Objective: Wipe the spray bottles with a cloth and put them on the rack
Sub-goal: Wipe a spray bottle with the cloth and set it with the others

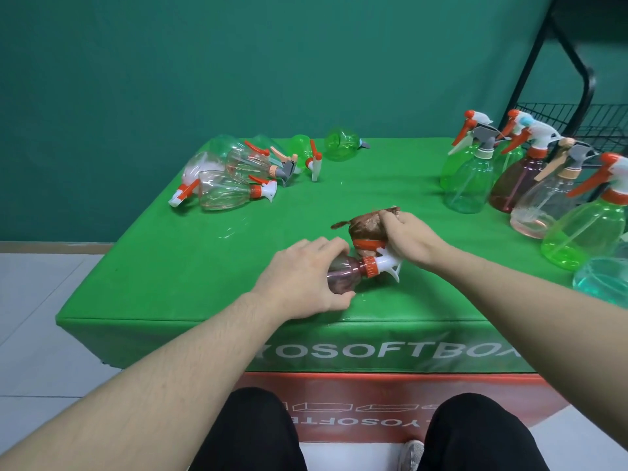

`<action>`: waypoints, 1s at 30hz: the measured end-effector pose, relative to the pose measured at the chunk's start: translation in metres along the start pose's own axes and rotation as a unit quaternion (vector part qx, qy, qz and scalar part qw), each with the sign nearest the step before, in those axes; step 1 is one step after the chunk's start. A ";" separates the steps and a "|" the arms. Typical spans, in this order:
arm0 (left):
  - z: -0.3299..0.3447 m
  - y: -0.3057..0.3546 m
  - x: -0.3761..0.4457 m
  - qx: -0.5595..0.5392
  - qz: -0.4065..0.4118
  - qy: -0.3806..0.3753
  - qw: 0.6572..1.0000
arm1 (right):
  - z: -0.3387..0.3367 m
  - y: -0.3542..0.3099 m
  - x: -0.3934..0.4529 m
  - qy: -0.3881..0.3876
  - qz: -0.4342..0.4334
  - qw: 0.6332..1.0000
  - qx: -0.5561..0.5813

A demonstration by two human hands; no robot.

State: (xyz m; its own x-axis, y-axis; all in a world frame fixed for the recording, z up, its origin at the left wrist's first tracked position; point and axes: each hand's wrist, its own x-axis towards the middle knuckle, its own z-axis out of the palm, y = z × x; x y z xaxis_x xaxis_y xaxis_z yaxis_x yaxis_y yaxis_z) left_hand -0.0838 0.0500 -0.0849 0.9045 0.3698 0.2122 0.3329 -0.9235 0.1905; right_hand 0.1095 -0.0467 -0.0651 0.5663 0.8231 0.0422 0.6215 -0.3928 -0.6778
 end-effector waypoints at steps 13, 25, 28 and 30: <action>-0.019 -0.007 -0.002 -0.098 -0.052 -0.070 0.991 | 0.001 0.008 -0.037 0.039 0.154 0.957 0.244; 0.000 0.007 0.008 -0.152 -0.204 0.082 0.964 | 0.033 -0.044 -0.059 0.072 0.179 0.831 0.522; 0.004 0.017 0.011 -0.142 -0.219 0.104 0.960 | 0.039 -0.053 -0.055 0.079 0.164 0.820 0.543; 0.004 0.023 0.011 -0.135 -0.204 0.101 0.964 | 0.040 -0.058 -0.052 0.081 0.155 0.810 0.559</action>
State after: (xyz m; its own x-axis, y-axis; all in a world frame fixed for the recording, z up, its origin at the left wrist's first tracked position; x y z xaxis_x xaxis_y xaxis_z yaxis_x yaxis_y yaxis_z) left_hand -0.0654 0.0324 -0.0826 0.6341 0.7340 0.2432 0.5439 -0.6469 0.5344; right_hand 0.0225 -0.0505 -0.0573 0.7212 0.6558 -0.2232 -0.3926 0.1214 -0.9117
